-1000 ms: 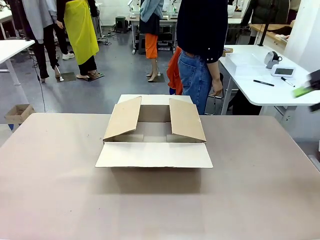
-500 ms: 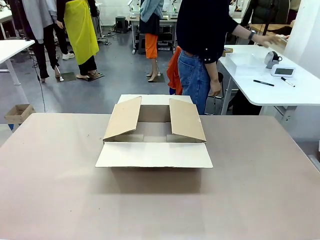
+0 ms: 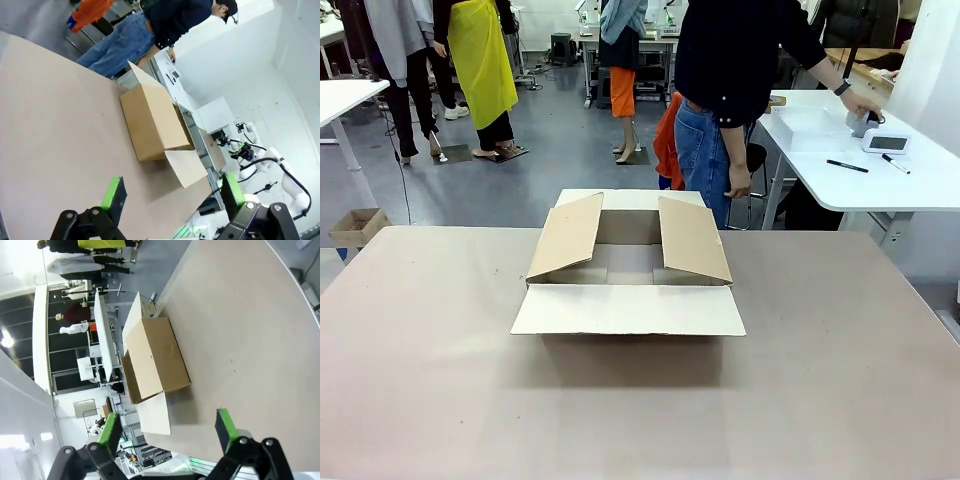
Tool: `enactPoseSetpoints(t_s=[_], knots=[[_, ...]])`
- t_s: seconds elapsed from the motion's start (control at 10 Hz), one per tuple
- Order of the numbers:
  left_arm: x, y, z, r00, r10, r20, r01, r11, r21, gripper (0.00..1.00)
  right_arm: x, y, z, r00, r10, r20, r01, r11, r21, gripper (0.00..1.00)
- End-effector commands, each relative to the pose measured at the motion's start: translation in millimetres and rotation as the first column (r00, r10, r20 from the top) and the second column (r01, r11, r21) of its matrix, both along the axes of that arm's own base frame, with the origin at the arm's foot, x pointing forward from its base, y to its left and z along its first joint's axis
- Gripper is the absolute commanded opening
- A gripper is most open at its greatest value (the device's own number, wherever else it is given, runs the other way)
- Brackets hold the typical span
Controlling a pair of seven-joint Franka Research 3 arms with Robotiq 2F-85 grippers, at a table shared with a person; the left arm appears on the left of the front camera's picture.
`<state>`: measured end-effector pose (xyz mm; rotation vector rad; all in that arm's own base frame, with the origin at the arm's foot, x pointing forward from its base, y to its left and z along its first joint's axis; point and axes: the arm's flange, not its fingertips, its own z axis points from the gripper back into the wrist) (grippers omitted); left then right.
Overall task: Pack the gift set into the box.
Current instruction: Place both hands on the side flaps of the Package Box and spread them outward.
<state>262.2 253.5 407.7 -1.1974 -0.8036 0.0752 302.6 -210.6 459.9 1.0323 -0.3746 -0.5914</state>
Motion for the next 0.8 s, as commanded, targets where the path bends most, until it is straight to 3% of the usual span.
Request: enactPoseSetpoints(t_s=[0.0, 0.2, 0.4, 0.6, 0.7], knots=[[6.5, -14.9, 5.3, 0.996, -0.048, 0.069, 0.044, 0.997, 0.058, 1.0, 2.2, 1.5, -0.8, 1.0, 0.0, 0.0, 0.0, 1.0, 0.0, 1.0], [29.5, -91.2, 49.3, 0.991, -0.126, 0.053, 0.107, 0.957, 0.268, 1.0, 26.0, 101.0, 24.4, 0.995, 0.099, -0.015, -0.1, 0.964, -0.245, 1.0], [64.0, -205.0, 84.2, 0.944, -0.33, 0.013, 0.287, 0.839, 0.462, 1.0, 46.4, 223.9, 37.5, 0.953, 0.304, -0.014, -0.277, 0.848, -0.452, 1.0], [86.4, -293.0, 88.5, 0.912, -0.408, -0.035, 0.345, 0.721, 0.601, 1.0, 39.7, 328.0, 19.2, 0.908, 0.418, -0.037, -0.358, 0.723, -0.591, 1.0], [96.4, -332.0, 78.2, 0.905, -0.426, -0.024, 0.335, 0.675, 0.657, 1.0, 24.6, 370.0, 7.1, 0.864, 0.504, -0.018, -0.398, 0.659, -0.638, 1.0]])
